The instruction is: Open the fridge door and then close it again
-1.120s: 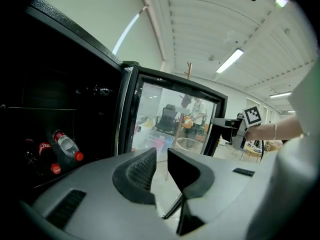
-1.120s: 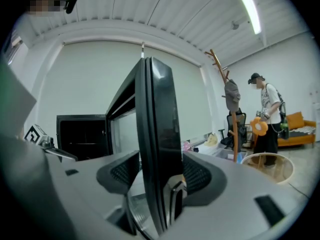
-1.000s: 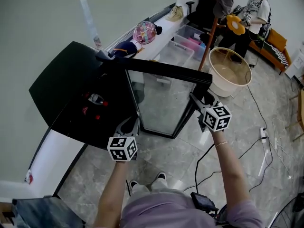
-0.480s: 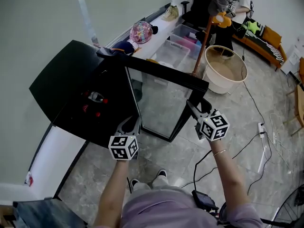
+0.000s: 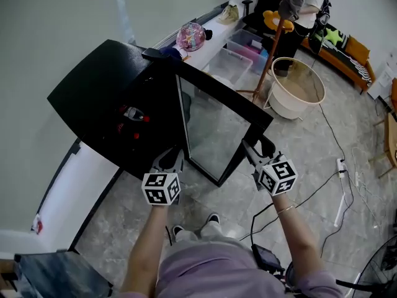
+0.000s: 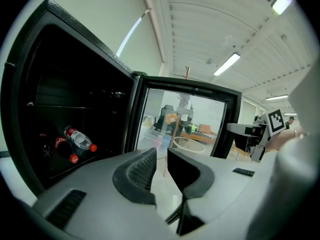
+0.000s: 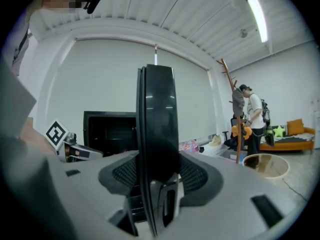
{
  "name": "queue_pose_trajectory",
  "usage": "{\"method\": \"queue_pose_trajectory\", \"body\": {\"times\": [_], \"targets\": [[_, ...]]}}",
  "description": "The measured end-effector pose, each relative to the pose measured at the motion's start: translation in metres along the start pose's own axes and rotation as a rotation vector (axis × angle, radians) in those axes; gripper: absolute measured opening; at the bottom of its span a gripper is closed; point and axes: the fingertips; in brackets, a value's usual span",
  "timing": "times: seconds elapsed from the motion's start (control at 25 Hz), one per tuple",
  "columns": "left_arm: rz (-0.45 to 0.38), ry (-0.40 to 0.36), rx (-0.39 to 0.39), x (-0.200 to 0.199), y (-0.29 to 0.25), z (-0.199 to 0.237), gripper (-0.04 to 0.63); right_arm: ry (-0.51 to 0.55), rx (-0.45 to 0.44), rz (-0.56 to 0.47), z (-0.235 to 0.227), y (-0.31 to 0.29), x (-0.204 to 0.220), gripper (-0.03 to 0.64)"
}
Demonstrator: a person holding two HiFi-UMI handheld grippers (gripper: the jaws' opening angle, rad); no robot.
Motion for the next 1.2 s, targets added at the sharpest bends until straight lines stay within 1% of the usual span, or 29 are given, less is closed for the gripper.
{"method": "queue_pose_trajectory", "body": {"times": [0.28, 0.48, 0.68, 1.0, 1.2], "targets": [[0.002, 0.008, -0.028, 0.011, 0.032, 0.013, 0.067, 0.062, -0.064, 0.025, 0.061, 0.003, 0.013, 0.23], [-0.002, 0.019, -0.066, 0.019, 0.059, 0.028, 0.067, 0.06, -0.124, 0.028, 0.103, 0.003, 0.023, 0.235], [-0.014, 0.027, -0.098, 0.022, 0.087, 0.041, 0.067, 0.088, -0.198, 0.053, 0.141, -0.001, 0.029, 0.252], [-0.018, 0.043, -0.145, 0.034, 0.119, 0.061, 0.071, 0.074, -0.264, 0.06, 0.185, -0.01, 0.039, 0.282], [-0.014, 0.052, -0.164, 0.04, 0.13, 0.067, 0.072, 0.086, -0.309, 0.078, 0.209, -0.014, 0.044, 0.296]]}}
Point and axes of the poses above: the fingertips, and each gripper's own axes: y backward along the fingers, z to its left, x out of its underside, and after that the axes turned 12 degrees about -y, right-handed
